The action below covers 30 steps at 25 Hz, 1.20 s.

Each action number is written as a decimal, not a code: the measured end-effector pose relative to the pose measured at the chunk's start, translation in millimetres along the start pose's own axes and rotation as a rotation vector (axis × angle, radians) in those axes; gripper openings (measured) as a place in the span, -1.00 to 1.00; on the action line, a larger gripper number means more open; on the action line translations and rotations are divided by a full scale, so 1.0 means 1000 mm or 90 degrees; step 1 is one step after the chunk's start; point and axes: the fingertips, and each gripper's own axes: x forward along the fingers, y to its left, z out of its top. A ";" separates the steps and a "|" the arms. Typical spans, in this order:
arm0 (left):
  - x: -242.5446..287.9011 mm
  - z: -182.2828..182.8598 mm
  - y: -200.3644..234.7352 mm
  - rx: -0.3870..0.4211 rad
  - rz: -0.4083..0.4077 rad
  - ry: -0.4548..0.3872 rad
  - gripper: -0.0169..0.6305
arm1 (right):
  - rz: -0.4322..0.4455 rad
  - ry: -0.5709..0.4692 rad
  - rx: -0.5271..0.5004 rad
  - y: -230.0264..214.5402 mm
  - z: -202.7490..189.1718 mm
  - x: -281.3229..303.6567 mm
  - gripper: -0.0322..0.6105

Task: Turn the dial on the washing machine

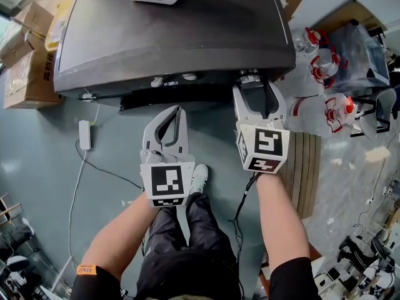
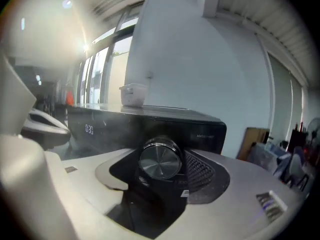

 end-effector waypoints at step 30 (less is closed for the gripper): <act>0.002 -0.014 0.005 0.003 0.000 0.017 -0.90 | -0.022 0.006 -0.025 0.004 -0.006 0.006 -0.01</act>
